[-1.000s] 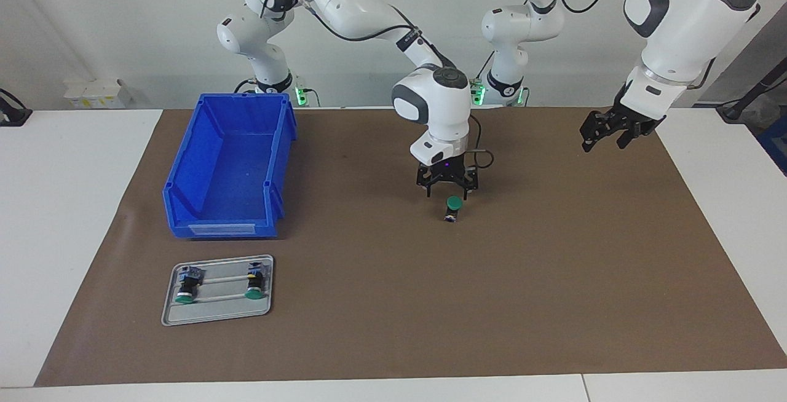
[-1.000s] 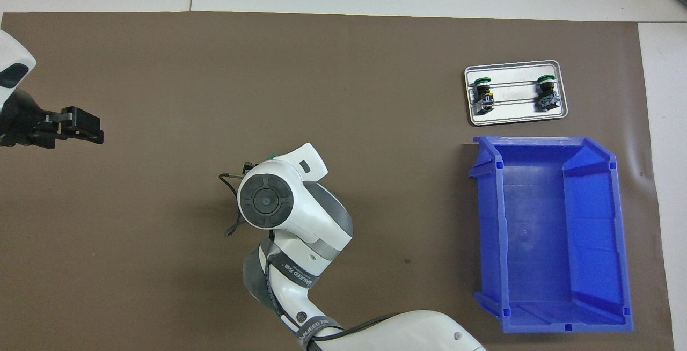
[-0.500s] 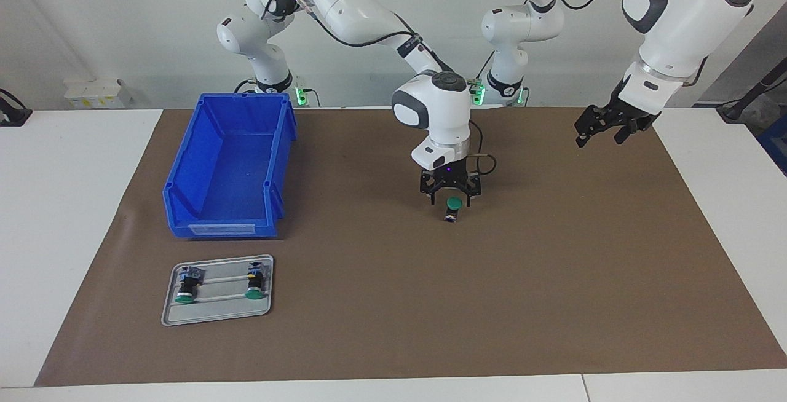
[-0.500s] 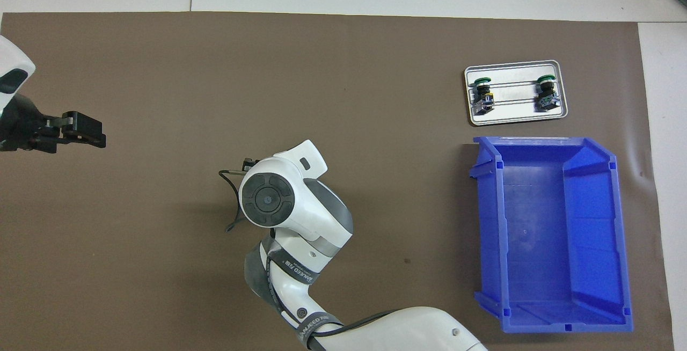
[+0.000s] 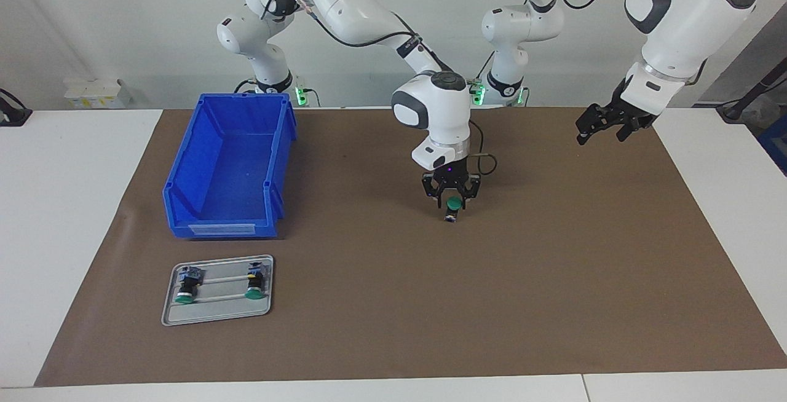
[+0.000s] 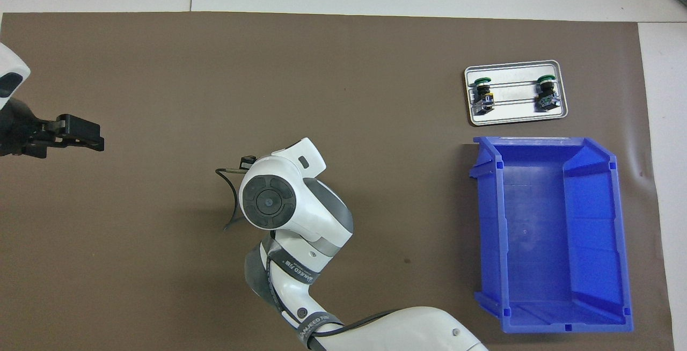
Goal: Place and press button with both arms
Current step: 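Grasp the green button from the table with the right gripper, then carry the green button over the blue bin with the right gripper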
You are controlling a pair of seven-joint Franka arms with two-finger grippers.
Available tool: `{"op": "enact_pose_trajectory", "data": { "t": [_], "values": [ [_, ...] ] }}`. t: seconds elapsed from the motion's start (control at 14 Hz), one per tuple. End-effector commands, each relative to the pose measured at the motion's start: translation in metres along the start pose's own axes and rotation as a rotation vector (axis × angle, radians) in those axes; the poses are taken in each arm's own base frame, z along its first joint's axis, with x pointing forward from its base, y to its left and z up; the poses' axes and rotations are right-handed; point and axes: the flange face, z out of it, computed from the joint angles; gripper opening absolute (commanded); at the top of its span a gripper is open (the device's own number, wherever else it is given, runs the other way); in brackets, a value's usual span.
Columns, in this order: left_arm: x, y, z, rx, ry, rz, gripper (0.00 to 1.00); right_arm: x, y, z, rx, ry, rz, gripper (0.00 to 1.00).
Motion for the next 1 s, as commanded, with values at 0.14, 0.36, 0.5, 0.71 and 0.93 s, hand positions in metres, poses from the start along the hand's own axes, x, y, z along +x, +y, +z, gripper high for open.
{"op": "enact_pose_trajectory", "data": {
  "t": [0.14,0.36,0.5,0.71,0.93],
  "values": [
    [-0.013,-0.007,-0.007,0.04,-0.028,0.009,1.0,0.011,0.005,0.0,-0.053,0.055,-0.022,0.0],
    [-0.016,-0.007,-0.011,0.071,-0.023,0.016,1.0,0.063,0.045,-0.064,-0.108,0.079,-0.002,0.0],
    [-0.016,-0.013,-0.011,0.068,-0.017,0.006,1.0,0.1,0.099,-0.115,-0.142,0.047,-0.111,0.0],
    [-0.016,-0.019,-0.012,0.068,-0.016,-0.014,1.0,0.131,0.177,-0.166,-0.215,-0.028,-0.223,0.0],
    [-0.016,-0.019,-0.012,0.067,-0.016,-0.013,1.0,0.15,0.309,-0.218,-0.202,-0.108,-0.344,0.0]
  ]
}}
